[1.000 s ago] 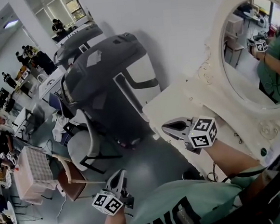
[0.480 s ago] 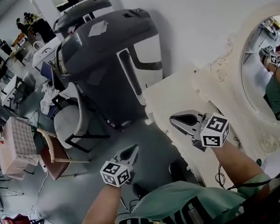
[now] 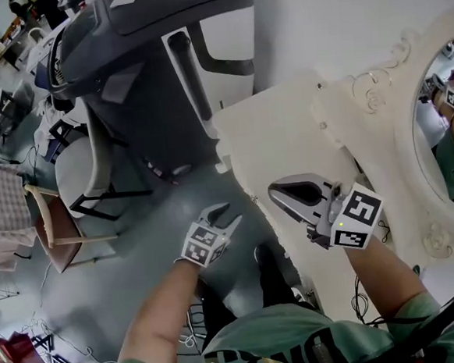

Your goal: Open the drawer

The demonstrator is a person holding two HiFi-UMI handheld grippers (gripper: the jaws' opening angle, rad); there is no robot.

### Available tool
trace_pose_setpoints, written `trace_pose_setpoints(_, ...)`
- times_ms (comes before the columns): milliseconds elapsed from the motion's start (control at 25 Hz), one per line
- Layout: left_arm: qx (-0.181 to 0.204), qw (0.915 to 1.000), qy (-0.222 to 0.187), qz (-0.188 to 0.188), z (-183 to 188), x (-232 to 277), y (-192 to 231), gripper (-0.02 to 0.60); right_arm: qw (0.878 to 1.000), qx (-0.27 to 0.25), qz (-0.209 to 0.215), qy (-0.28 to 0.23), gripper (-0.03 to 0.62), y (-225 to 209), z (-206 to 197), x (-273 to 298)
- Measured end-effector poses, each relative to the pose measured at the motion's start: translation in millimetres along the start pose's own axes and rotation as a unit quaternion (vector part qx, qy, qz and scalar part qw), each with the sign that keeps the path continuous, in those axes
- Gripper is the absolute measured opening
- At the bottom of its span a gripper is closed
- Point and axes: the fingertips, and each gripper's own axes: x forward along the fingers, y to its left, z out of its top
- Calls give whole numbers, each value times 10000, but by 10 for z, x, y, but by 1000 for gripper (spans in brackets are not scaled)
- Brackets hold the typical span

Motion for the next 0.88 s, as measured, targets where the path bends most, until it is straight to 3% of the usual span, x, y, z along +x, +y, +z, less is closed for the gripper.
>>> trace_pose_setpoints(200, 274, 9990, 349, 8, -231, 546, 28, 199, 9999, 158, 32, -2, 11, -102, -188, -90)
trace_pose_setpoints(440, 764, 9947, 694, 34, -418, 978, 31, 207, 9995, 295, 23, -104, 11, -198, -307, -227)
trace_pose_setpoints(720, 1134, 9909, 725, 39, -365, 1197, 57, 207, 9992, 383, -60, -88, 11, -287, -415, -384)
trace_pose_setpoints(880, 1418, 9866, 802, 7, -360, 1261, 22, 156, 9991, 394, -103, -96, 11, -322, -428, -417)
